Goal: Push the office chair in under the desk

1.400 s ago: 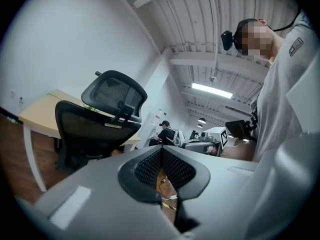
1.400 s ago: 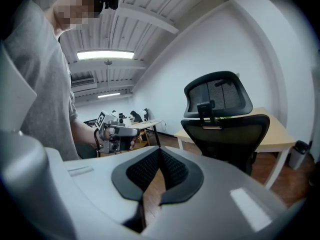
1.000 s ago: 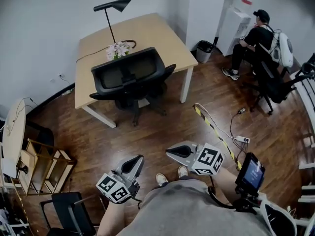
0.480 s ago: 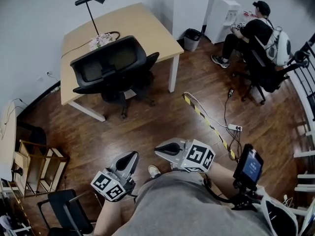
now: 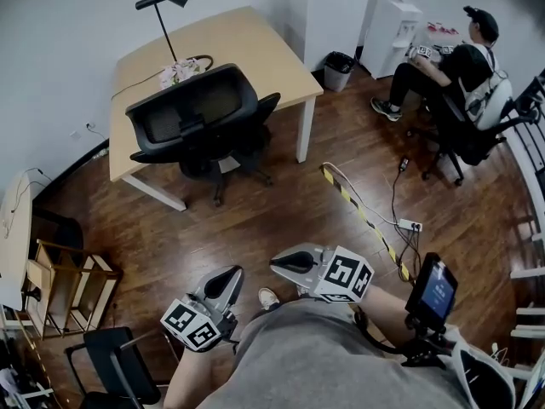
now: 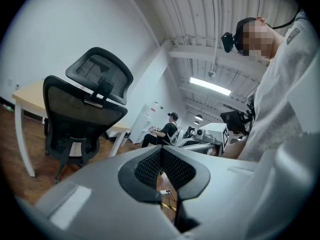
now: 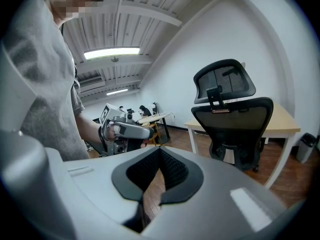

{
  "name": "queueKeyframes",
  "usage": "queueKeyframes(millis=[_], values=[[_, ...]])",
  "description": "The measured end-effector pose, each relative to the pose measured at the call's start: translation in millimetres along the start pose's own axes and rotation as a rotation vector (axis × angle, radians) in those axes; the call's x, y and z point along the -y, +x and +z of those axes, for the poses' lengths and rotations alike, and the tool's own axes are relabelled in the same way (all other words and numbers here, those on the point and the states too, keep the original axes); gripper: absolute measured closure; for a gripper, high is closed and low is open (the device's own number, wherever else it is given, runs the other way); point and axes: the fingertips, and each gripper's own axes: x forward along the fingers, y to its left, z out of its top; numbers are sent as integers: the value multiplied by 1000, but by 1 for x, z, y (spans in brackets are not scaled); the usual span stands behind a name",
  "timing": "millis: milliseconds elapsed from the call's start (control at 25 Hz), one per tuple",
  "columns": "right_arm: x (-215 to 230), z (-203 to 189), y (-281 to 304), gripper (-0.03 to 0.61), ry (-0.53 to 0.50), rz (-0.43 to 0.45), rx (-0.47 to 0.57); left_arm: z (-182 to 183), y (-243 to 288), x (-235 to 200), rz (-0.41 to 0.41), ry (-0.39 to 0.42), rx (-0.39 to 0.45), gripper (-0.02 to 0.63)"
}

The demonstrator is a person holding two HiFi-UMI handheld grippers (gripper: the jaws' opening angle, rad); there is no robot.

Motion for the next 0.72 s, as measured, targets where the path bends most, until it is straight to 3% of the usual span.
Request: queueKeyframes(millis=[720], values=[[15, 6, -4, 574, -23, -14, 23, -1, 13, -2, 8, 7, 8, 600]])
